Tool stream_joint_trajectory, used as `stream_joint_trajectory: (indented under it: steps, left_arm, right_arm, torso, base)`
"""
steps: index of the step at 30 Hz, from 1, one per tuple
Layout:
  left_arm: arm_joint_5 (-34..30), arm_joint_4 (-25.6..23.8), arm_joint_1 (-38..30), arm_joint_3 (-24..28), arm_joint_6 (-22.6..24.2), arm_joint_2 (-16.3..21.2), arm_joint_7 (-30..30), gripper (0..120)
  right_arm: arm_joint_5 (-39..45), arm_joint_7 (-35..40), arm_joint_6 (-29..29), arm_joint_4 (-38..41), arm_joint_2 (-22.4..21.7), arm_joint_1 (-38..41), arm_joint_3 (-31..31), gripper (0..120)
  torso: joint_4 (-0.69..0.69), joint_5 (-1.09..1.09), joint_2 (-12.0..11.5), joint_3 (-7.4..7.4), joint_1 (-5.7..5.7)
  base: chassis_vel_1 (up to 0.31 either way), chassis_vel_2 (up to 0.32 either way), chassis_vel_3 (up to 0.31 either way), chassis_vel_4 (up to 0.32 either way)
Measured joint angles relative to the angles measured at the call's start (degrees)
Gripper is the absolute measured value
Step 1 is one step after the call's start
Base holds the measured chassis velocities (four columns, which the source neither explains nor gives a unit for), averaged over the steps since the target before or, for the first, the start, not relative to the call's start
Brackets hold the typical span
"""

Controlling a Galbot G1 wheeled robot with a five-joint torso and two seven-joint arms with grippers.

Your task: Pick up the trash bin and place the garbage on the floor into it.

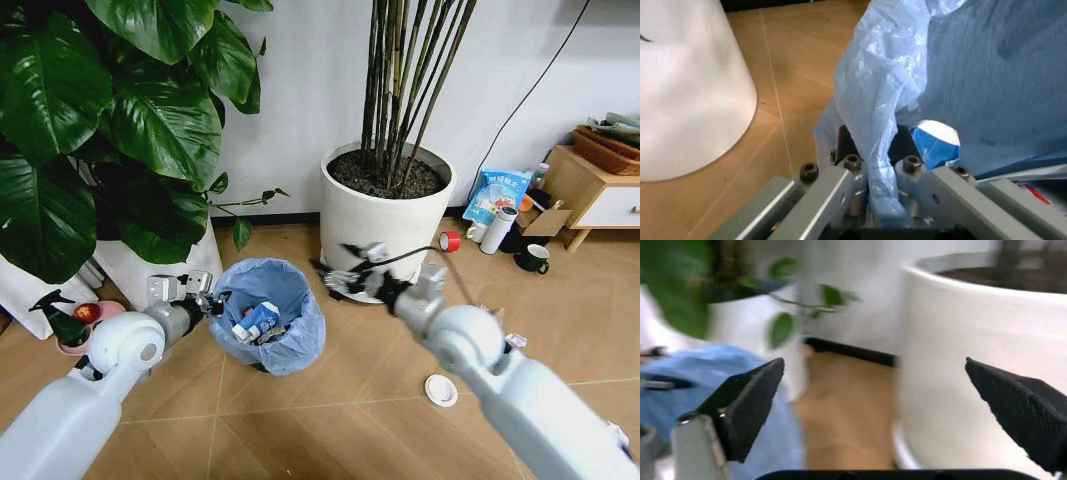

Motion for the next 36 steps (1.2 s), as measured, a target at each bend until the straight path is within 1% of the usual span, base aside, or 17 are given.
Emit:
stream_joint_trajectory:
  steps: [1,3,5,7,12,16,19,22,24,25,26,27,28,30,31,33,36]
  left_arm:
    - [0.00,0.00,0.00,0.00,0.00,0.00,0.00,0]
    - [0.68,-0.48,0.27,-0.06,0.00,-0.30,0.38,0]
    - [0.90,-0.64,0.35,-0.08,0.00,-0.36,0.48,0]
    - [1.24,-1.53,1.24,-0.68,-0.01,-0.62,0.54,0]
    - [1.44,-3.28,3.47,-2.50,-0.01,-1.69,-0.88,0]
    - [1.88,-4.12,4.22,-2.87,-0.03,-2.80,-1.32,0]
    - [2.20,-4.66,5.25,-3.35,-0.04,-3.00,-1.24,0]
    - [2.50,-4.83,6.01,-3.98,-0.04,-2.78,-0.70,0]
    - [2.51,-4.83,6.02,-4.02,-0.04,-2.69,-0.61,0]
    - [2.51,-4.83,6.02,-4.16,-0.04,-2.36,-0.33,0]
    - [2.51,-4.84,6.01,-4.17,-0.04,-2.18,-0.20,0]
    - [2.51,-4.84,6.01,-4.17,-0.04,-2.18,-0.20,0]
    - [2.51,-4.84,6.00,-4.17,-0.04,-2.06,-0.12,0]
    - [2.50,-4.82,5.99,-4.17,-0.04,-1.99,-0.05,0]
    - [2.50,-4.73,5.97,-4.17,-0.04,-1.89,0.01,0]
    - [2.47,-4.56,5.89,-4.14,-0.04,-1.73,0.23,0]
    - [2.46,-4.33,5.66,-4.09,-0.05,-1.58,0.38,0]
  right_arm:
    - [0.00,0.00,0.00,0.00,0.00,0.00,0.00,98]
    - [-1.78,-0.20,0.03,-1.30,-0.02,-4.38,4.91,100]
    - [-2.44,-0.32,0.10,-1.92,-0.01,-5.98,6.27,100]
    - [-3.93,-0.42,1.50,-4.53,0.27,-10.79,8.94,100]
    - [-6.78,-1.58,4.62,-9.53,2.09,-15.40,10.36,100]
    - [-8.31,-2.96,5.87,-12.23,4.07,-18.64,11.90,100]
    - [-9.49,-4.05,7.02,-14.58,5.04,-19.52,12.50,100]
    - [-11.38,-6.32,9.81,-22.79,6.89,-19.86,13.96,100]
    - [-11.44,-6.52,10.07,-24.15,7.14,-19.74,14.11,100]
    - [-11.52,-6.95,10.49,-28.39,7.95,-19.18,14.49,100]
    - [-11.48,-7.27,10.86,-30.86,8.51,-18.59,14.55,100]
    - [-11.48,-7.27,10.86,-30.86,8.51,-18.59,14.55,100]
    - [-11.46,-7.49,11.09,-33.25,9.07,-17.97,14.58,100]
    - [-11.47,-7.71,11.31,-35.09,9.61,-17.47,14.57,100]
    - [-11.71,-8.20,11.91,-37.79,10.58,-16.50,14.46,100]
    - [-12.43,-8.68,12.85,-41.68,12.30,-14.84,14.39,100]
    - [-13.08,-8.85,13.52,-45.03,13.59,-13.56,14.36,100]
  torso:
    - [0.00,0.00,0.00,0.00,0.00]
    - [0.00,0.00,0.00,0.00,0.00]
    - [0.00,0.01,0.00,0.00,0.00]
    - [-0.02,0.00,0.00,0.00,0.00]
    - [0.02,0.02,0.00,0.00,0.00]
    - [0.00,-0.03,0.00,0.00,0.00]
    - [0.01,-0.01,0.00,0.00,0.00]
    - [0.01,-0.01,0.00,0.00,0.00]
    - [0.01,0.00,0.00,0.00,0.00]
    - [0.00,0.03,0.00,0.00,0.00]
    - [0.00,-0.01,0.00,0.00,0.00]
    - [0.00,-0.01,0.00,0.00,0.00]
    - [0.02,-0.08,0.00,0.00,0.00]
    - [0.00,-0.05,0.00,0.01,0.00]
    - [0.00,0.04,0.00,0.01,0.00]
    - [0.01,-0.04,0.00,0.00,0.00]
    - [0.01,0.02,0.00,0.01,0.00]
  base:
    - [0.000,0.000,0.000,0.000]
    - [0.000,0.000,0.000,0.000]
    - [0.000,0.000,0.000,0.000]
    - [0.000,0.000,0.000,0.000]
    - [0.000,0.000,0.000,0.000]
    - [0.000,0.000,0.000,0.000]
    - [0.000,0.000,0.000,0.000]
    - [0.000,0.000,0.000,0.000]
    - [0.000,0.000,0.000,0.000]
    - [0.000,0.000,0.000,0.000]
    - [0.000,0.000,0.000,0.000]
    - [0.000,0.000,0.000,0.000]
    - [0.000,0.000,0.000,0.000]
    - [0.000,0.000,0.000,0.000]
    - [0.000,0.000,0.000,0.000]
    - [0.000,0.000,0.000,0.000]
    - [0.000,0.000,0.000,0.000]
